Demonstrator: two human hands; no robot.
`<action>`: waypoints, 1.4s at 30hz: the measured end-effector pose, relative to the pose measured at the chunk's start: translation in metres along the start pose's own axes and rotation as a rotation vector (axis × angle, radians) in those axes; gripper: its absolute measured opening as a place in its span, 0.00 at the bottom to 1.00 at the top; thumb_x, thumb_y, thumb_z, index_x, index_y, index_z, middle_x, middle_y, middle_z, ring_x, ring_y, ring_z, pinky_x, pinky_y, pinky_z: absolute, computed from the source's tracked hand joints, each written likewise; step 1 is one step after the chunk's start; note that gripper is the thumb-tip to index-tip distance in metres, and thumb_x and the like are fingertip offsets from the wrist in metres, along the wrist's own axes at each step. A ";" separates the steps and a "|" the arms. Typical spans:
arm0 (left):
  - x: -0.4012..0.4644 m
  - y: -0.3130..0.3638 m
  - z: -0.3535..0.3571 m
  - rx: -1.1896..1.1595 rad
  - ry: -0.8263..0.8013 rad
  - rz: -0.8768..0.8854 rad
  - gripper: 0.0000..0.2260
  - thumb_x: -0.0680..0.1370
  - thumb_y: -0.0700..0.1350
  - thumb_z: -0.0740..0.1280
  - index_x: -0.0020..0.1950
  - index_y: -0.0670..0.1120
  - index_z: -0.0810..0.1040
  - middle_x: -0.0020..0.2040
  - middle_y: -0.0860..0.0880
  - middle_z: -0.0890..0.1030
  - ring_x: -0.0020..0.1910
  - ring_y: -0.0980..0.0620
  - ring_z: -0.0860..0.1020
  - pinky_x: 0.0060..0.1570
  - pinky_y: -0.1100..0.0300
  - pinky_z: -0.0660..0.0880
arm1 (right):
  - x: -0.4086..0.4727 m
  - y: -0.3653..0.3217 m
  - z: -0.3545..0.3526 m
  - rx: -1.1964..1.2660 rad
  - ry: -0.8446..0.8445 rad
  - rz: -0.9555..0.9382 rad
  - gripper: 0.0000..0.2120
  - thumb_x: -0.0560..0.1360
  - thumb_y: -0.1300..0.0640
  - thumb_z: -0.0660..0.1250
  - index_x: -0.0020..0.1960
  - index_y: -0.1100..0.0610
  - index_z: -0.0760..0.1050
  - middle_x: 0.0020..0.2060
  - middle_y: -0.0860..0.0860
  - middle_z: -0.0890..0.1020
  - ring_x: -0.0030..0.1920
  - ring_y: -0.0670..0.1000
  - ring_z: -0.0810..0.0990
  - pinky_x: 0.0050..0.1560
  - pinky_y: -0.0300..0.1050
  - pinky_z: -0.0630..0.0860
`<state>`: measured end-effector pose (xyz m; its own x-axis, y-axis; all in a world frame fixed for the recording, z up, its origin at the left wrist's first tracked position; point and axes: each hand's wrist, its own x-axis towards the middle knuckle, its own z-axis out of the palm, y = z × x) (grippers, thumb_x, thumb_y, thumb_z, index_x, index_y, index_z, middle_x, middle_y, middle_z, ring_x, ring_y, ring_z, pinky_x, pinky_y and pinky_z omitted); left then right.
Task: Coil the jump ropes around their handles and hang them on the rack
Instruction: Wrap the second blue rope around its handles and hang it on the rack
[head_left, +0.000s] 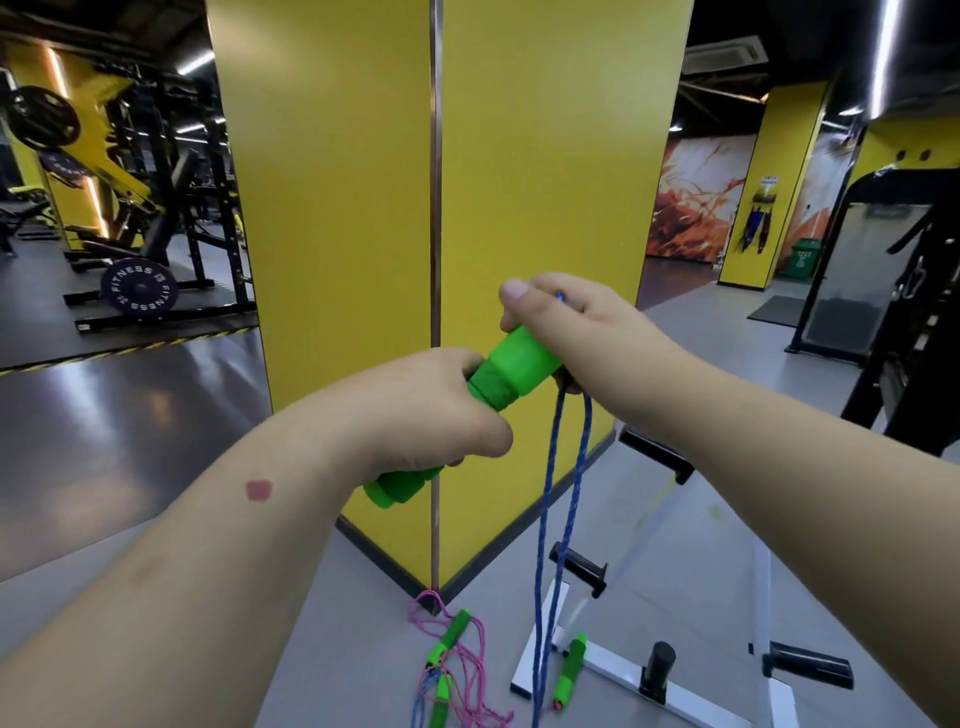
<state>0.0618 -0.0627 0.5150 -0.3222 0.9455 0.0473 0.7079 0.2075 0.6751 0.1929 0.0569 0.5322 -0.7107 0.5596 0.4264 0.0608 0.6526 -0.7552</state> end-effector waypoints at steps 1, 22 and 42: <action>-0.001 0.001 -0.002 -0.004 0.008 0.011 0.14 0.62 0.50 0.70 0.46 0.48 0.75 0.34 0.46 0.79 0.33 0.45 0.78 0.40 0.50 0.77 | 0.002 0.002 -0.002 0.168 -0.060 0.094 0.28 0.76 0.30 0.56 0.49 0.54 0.77 0.35 0.53 0.74 0.30 0.51 0.66 0.35 0.48 0.64; 0.002 -0.003 0.026 0.662 0.207 0.025 0.06 0.73 0.41 0.63 0.41 0.53 0.69 0.38 0.51 0.76 0.34 0.51 0.75 0.31 0.58 0.68 | -0.012 -0.062 -0.024 -0.827 -0.403 -0.223 0.08 0.74 0.43 0.71 0.43 0.47 0.81 0.35 0.45 0.80 0.34 0.44 0.77 0.35 0.43 0.76; 0.008 -0.009 0.014 0.476 0.244 -0.081 0.04 0.71 0.43 0.63 0.42 0.52 0.73 0.37 0.50 0.79 0.35 0.48 0.78 0.32 0.58 0.71 | -0.024 -0.067 -0.030 -0.767 -0.316 -0.148 0.05 0.76 0.46 0.70 0.45 0.46 0.81 0.33 0.46 0.80 0.31 0.44 0.75 0.30 0.39 0.72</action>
<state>0.0618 -0.0538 0.4996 -0.4843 0.8477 0.2163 0.8629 0.4221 0.2780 0.2267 0.0155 0.5875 -0.9047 0.3461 0.2485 0.3297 0.9381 -0.1062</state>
